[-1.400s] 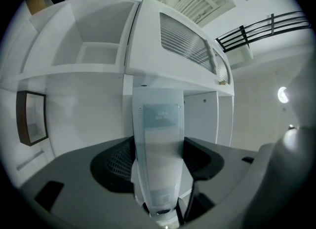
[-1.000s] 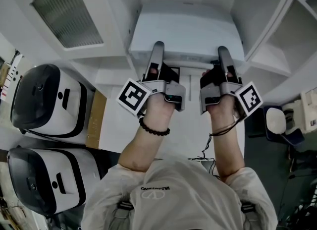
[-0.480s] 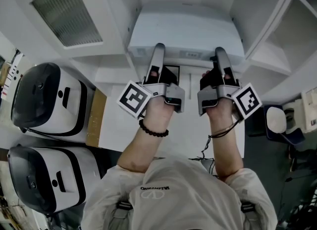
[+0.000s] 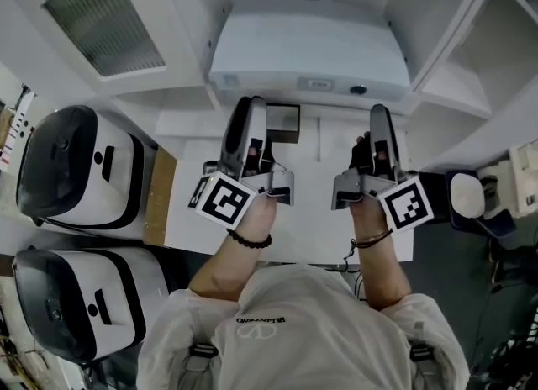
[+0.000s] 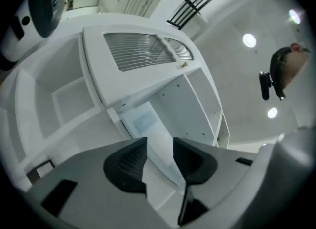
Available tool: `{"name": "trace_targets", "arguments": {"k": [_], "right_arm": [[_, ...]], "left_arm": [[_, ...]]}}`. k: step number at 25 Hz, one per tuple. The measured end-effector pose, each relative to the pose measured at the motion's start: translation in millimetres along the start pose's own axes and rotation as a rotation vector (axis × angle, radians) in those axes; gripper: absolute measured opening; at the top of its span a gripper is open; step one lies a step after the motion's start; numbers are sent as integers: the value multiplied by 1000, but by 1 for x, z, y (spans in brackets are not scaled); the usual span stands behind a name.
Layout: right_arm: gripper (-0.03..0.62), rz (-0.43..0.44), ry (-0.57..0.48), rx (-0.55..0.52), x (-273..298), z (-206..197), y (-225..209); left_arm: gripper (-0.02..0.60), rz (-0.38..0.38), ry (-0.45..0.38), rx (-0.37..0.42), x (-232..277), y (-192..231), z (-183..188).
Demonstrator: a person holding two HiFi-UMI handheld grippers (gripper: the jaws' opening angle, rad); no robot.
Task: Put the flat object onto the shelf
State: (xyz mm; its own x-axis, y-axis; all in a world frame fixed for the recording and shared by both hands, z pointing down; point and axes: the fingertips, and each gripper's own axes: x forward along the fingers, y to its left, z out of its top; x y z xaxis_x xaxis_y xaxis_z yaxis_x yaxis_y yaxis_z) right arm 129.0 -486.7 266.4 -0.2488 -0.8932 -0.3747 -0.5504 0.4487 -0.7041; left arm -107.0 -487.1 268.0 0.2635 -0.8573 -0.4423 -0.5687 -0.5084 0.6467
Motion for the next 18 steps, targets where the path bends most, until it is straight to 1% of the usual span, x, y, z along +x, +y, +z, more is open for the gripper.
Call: {"name": "trace_targets", "arguments": {"k": [3, 5, 7, 9, 12, 14, 16, 18], "right_arm": [[101, 9, 3, -126, -9, 5, 7], [62, 21, 9, -189, -16, 6, 13], [30, 31, 15, -228, -23, 4, 17], [11, 24, 31, -244, -31, 1, 14], [11, 0, 67, -271, -44, -10, 5], [11, -11, 83, -312, -53, -17, 1], [11, -5, 89, -386, -61, -22, 2], [11, 15, 95, -484, -69, -27, 6]], "left_arm": [[130, -25, 16, 131, -9, -6, 2], [79, -43, 31, 237, -17, -11, 3], [42, -63, 46, 346, -24, -17, 2], [20, -74, 66, 443, -32, -21, -1], [6, -75, 109, 552, -43, -20, -9], [5, -74, 138, 621, -50, -19, -16], [5, -77, 164, 684, -56, -18, -23], [3, -77, 185, 721, -63, -15, -30]]}}
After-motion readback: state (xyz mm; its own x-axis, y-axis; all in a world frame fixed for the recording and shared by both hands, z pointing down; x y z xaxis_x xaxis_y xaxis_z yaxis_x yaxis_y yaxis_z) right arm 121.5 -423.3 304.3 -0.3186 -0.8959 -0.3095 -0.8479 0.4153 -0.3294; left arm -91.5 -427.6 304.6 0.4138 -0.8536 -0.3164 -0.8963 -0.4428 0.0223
